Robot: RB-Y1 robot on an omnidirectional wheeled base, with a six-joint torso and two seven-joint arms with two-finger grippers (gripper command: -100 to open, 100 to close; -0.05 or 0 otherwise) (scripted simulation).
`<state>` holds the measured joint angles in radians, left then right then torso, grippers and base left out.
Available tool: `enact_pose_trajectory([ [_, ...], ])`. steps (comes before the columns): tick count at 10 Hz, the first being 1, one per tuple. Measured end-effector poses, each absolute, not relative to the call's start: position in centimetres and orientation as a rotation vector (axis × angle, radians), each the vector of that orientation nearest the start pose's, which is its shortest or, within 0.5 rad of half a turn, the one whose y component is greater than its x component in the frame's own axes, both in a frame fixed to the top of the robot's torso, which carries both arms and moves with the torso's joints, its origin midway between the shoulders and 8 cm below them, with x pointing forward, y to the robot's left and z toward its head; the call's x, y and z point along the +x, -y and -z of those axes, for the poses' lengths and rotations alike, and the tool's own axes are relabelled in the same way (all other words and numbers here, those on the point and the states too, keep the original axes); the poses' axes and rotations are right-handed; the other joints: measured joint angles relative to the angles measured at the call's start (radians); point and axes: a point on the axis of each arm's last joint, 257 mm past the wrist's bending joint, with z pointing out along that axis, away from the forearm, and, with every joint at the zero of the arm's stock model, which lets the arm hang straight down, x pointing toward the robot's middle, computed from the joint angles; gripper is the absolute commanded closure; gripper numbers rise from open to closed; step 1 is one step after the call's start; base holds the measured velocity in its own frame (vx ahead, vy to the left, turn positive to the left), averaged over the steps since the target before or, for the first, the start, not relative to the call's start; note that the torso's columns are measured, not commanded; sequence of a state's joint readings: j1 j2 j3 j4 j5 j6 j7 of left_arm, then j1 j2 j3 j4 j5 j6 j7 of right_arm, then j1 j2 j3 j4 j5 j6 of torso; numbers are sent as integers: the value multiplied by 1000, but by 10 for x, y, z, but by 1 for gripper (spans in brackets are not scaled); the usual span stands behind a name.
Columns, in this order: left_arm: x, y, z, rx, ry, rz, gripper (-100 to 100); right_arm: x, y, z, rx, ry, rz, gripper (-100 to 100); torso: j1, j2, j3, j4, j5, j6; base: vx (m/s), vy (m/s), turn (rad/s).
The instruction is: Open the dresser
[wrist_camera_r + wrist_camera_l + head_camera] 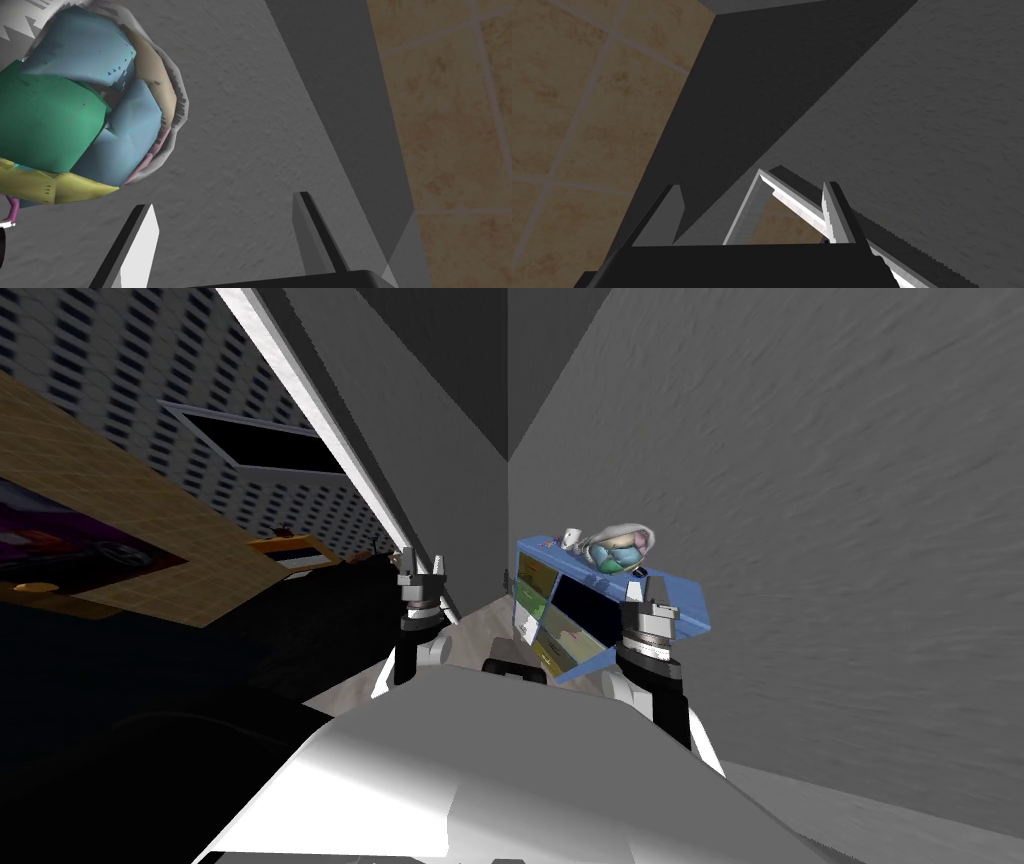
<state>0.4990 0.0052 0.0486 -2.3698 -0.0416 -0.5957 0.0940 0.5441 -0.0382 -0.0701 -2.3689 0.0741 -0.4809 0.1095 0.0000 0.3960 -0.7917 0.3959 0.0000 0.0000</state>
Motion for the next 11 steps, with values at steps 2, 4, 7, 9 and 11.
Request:
enact_pose_trajectory([
  [2, 305, -277, -80, -496, -497, 1358, 0, 325, 288, -47, 505, -687, -1075, 0, 0, 148, -295, 148, 0, 0, 0, 0, 0],
  [4, 305, -277, -80, -496, -497, 1358, 0, 325, 288, -47, 505, -687, -1075, -100, 0, 295, -590, 295, 0, 0, 20, 20, -24],
  [7, 305, -277, -80, -497, -497, 1358, 0, 327, 285, -40, 433, -777, -990, -100, 2, 336, -686, 338, 0, -2, 69, 82, -93],
  [9, 305, -277, -80, -497, -497, 1357, 0, 329, 288, -35, 382, -839, -904, -100, 2, 331, -691, 335, -1, -5, 88, 109, -114],
  [11, 305, -277, -80, -497, -497, 1358, 0, 332, 294, -30, 323, -904, -794, -100, 6, 324, -694, 331, -2, -9, 93, 127, -137],
])
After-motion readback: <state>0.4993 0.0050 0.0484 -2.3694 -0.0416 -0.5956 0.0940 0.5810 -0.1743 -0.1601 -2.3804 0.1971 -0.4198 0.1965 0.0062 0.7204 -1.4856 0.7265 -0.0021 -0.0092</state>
